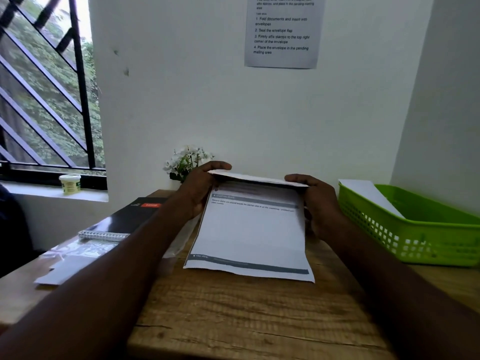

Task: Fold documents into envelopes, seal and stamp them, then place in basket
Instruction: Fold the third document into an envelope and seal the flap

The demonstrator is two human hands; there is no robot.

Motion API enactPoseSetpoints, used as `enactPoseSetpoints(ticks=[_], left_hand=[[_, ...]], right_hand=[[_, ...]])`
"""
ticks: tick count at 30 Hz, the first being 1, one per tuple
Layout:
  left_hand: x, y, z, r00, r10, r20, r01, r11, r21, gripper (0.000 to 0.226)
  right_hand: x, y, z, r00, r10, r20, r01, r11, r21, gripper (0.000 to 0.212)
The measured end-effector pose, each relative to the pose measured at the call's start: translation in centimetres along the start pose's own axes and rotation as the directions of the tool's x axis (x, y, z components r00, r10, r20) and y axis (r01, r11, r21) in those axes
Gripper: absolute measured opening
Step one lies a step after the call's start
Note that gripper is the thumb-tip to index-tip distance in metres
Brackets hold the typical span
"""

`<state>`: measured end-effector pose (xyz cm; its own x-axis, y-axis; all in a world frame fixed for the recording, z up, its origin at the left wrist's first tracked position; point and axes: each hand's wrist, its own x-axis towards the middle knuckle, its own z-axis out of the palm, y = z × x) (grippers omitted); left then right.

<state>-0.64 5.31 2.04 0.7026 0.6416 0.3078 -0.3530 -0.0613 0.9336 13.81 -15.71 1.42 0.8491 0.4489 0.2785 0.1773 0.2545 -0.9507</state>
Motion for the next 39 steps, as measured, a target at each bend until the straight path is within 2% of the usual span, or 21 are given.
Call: enactPoseSetpoints(ticks=[2, 5, 10, 12, 17, 19, 22, 24, 26, 28, 30, 33, 36, 39], left_hand=[[0.0, 0.2, -0.1, 0.998, -0.053, -0.021, 0.053, 0.998, -0.029, 0.019], [-0.4, 0.6, 0.2, 0.993, -0.11, -0.041, 0.106, 0.99, -0.091, 0.007], [-0.5, 1.0, 0.0, 0.991, -0.126, -0.051, 0.111, 0.966, -0.235, 0.036], [-0.5, 1.3, -0.1, 0.989, -0.143, -0.035, 0.129, 0.959, -0.252, 0.036], [-0.7, 0.6, 0.2, 0.971, -0.235, 0.041, 0.237, 0.971, -0.041, 0.025], [-0.8, 0.3, 0.3, 0.97, -0.235, 0.061, 0.235, 0.972, 0.005, 0.012], [-1.0, 0.5, 0.5, 0.986, -0.163, 0.04, 0.162, 0.987, 0.026, 0.018], [-1.2, 0.9, 0.7, 0.993, -0.107, 0.045, 0.104, 0.992, 0.069, 0.02], [-1.5, 1.2, 0.7, 0.999, -0.001, 0.049, -0.013, 0.961, 0.275, 0.019], [-1.5, 1.3, 1.0, 0.981, 0.135, 0.139, -0.187, 0.853, 0.488, 0.015], [-1.9, 1.3, 1.8, 0.95, 0.2, 0.241, -0.3, 0.802, 0.516, 0.013], [-2.4, 1.6, 2.8, 0.922, 0.226, 0.315, -0.362, 0.795, 0.488, 0.014], [-2.8, 1.8, 3.0, 0.908, 0.204, 0.365, -0.364, 0.815, 0.451, 0.016], [-2.6, 1.9, 3.0, 0.92, 0.163, 0.357, -0.326, 0.822, 0.466, 0.017]], right_hand=[[-0.1, -0.3, -0.3, 0.998, 0.056, 0.001, -0.056, 0.997, 0.055, 0.035], [-0.1, -0.6, -0.3, 0.991, 0.136, 0.018, -0.137, 0.988, 0.065, 0.023], [-0.5, -0.7, -0.8, 0.983, 0.183, 0.012, -0.184, 0.981, 0.059, 0.025], [-0.6, -0.9, -0.7, 0.98, 0.196, -0.019, -0.194, 0.979, 0.062, 0.024], [-0.4, -0.7, -0.4, 0.982, 0.158, -0.103, -0.155, 0.987, 0.038, 0.037], [-0.3, -0.6, -0.4, 0.985, 0.132, -0.107, -0.129, 0.991, 0.033, 0.031], [0.3, -0.4, -0.1, 0.995, 0.034, -0.096, -0.03, 0.999, 0.037, 0.014], [0.5, 0.0, 0.1, 0.983, -0.153, -0.105, 0.14, 0.982, -0.124, 0.016], [0.1, 0.1, 0.1, 0.93, -0.365, -0.037, 0.327, 0.871, -0.367, 0.016], [-0.3, 0.4, 0.1, 0.858, -0.505, 0.092, 0.472, 0.708, -0.525, 0.023], [-0.8, 0.6, 0.3, 0.809, -0.557, 0.187, 0.547, 0.596, -0.588, 0.029], [-1.0, 0.8, 0.9, 0.75, -0.589, 0.302, 0.63, 0.495, -0.599, 0.026], [-1.2, 0.7, 1.2, 0.744, -0.563, 0.359, 0.658, 0.524, -0.541, 0.014], [-1.3, 0.6, 1.5, 0.746, -0.555, 0.369, 0.66, 0.539, -0.523, 0.008]])
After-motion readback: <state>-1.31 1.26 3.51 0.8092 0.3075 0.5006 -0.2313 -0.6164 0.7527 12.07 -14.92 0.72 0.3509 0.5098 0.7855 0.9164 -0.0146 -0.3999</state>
